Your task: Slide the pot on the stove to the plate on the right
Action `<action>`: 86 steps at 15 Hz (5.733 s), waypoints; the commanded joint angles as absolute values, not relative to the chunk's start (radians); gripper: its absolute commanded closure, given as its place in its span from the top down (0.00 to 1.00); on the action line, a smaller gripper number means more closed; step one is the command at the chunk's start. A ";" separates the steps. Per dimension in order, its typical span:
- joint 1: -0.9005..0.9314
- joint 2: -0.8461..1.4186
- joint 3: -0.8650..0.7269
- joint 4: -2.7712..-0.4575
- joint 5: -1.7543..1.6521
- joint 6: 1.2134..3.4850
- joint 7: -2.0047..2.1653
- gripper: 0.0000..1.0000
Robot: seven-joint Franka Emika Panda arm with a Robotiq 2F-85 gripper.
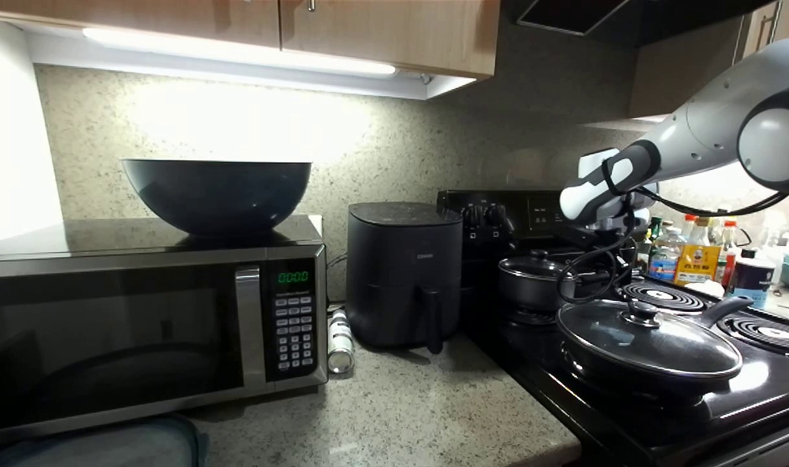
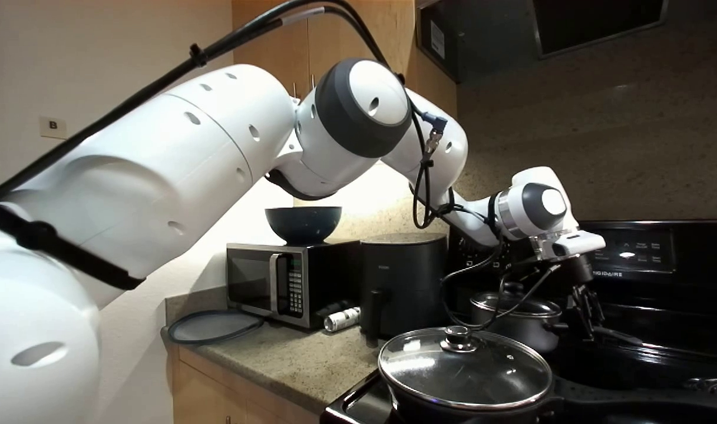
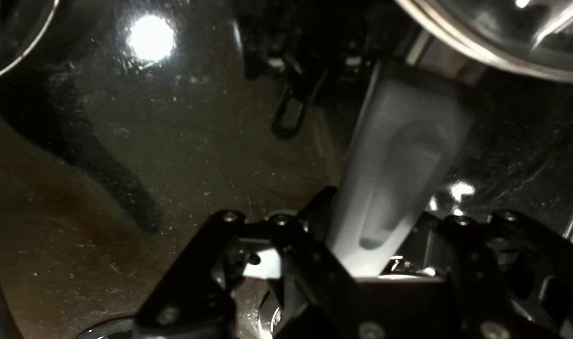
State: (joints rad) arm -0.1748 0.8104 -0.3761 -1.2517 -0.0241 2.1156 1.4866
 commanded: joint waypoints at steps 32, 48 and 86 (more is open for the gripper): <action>-0.276 0.779 -0.460 -1.362 0.050 2.304 1.593 0.81; -0.262 0.815 -0.369 -1.259 -0.024 2.301 1.385 1.00; -0.366 0.890 -0.543 -1.156 0.041 2.024 1.742 0.16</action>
State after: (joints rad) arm -0.3094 0.8657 -0.5291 -1.1988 -0.0018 2.0719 1.6843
